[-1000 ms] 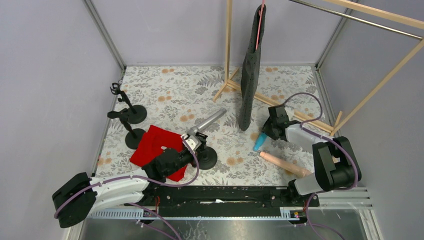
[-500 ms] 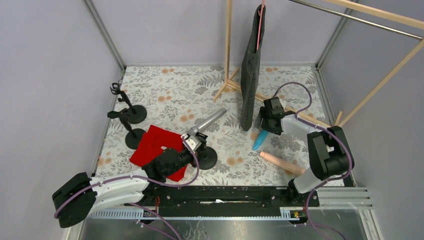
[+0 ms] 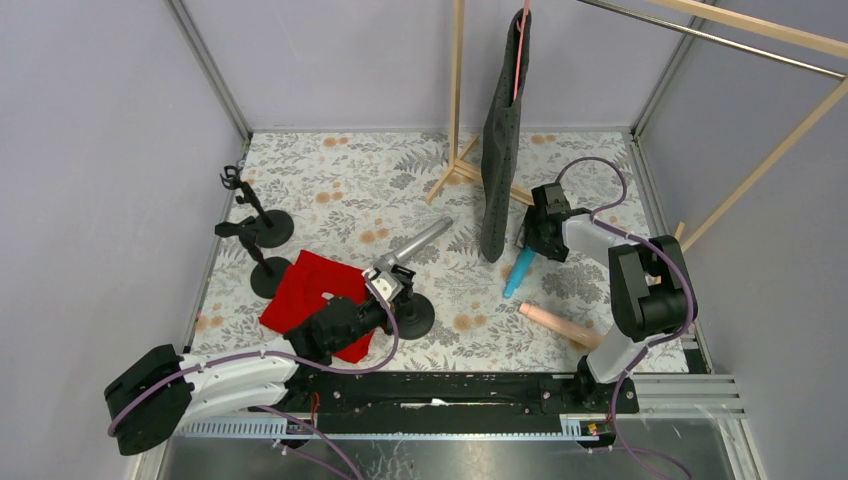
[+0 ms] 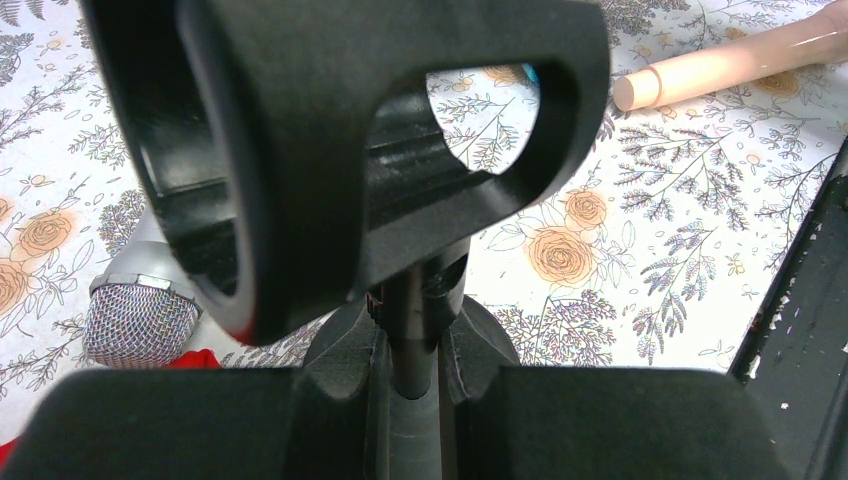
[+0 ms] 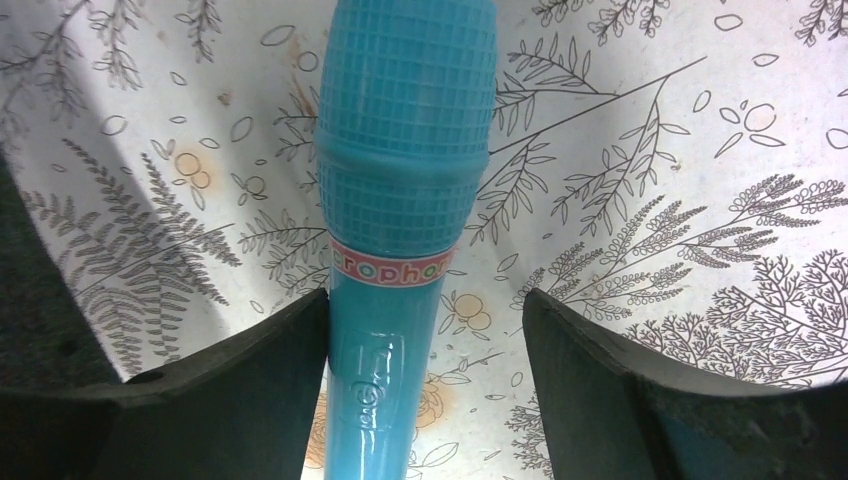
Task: Attach the microphones to the stand
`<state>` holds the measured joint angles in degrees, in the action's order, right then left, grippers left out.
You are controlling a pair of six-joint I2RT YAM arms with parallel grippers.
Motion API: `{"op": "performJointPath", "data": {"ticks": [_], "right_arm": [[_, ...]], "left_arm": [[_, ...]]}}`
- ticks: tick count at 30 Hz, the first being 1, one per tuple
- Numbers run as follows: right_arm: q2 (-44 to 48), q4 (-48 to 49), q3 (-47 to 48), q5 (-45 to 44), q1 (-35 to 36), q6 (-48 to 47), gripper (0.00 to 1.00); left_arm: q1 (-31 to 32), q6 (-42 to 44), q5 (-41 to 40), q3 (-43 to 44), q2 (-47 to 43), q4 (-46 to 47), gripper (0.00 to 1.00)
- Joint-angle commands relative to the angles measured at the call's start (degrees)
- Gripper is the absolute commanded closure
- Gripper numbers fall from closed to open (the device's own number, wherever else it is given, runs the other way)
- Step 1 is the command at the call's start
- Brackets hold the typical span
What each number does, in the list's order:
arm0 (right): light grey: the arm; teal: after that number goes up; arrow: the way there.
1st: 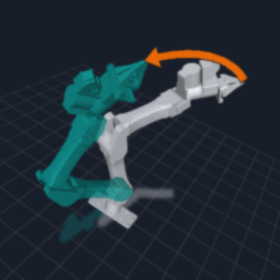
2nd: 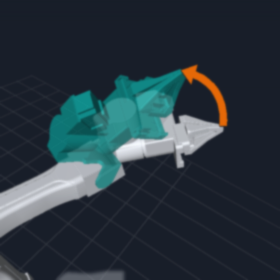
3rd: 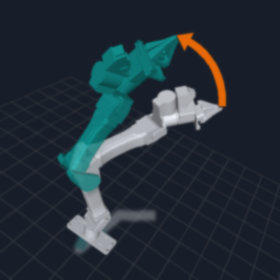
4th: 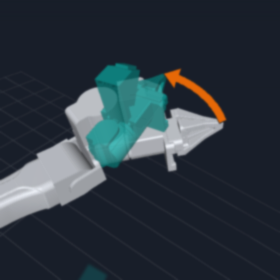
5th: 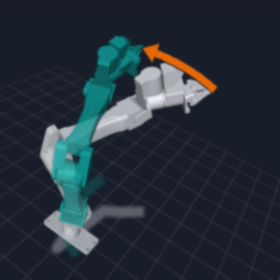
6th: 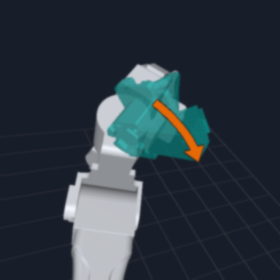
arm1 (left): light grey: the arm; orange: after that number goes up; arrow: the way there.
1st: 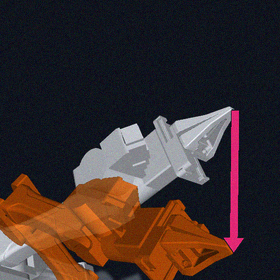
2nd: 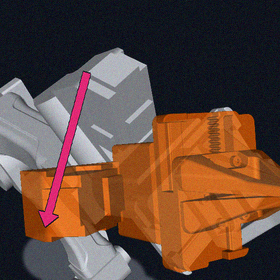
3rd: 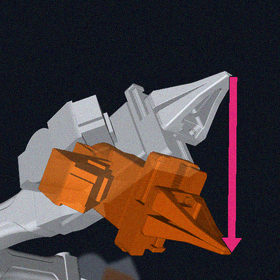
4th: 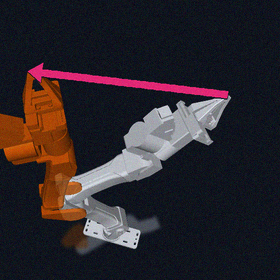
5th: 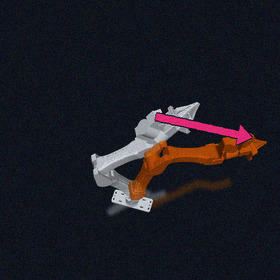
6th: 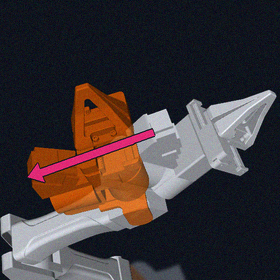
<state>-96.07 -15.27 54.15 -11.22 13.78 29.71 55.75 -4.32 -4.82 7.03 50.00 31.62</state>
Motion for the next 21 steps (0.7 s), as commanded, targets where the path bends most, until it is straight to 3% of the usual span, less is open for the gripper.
{"op": "performJointPath", "data": {"ticks": [1, 14, 21], "right_arm": [[-1.10, -1.37, 1.23, 0.38, -0.38, -0.06, 0.24], [-3.90, -0.57, 2.24, 0.50, -1.70, -1.30, 0.31], [-1.15, 0.51, 0.45, 0.13, -3.31, -2.29, 0.61]], "left_arm": [[0.25, 0.54, -0.65, 2.33, -0.46, 3.16, 0.98], [0.58, 1.40, -0.03, 2.61, 1.74, 4.20, 0.98], [0.93, 2.58, 1.69, 2.76, 2.57, 5.01, 0.99]]}}
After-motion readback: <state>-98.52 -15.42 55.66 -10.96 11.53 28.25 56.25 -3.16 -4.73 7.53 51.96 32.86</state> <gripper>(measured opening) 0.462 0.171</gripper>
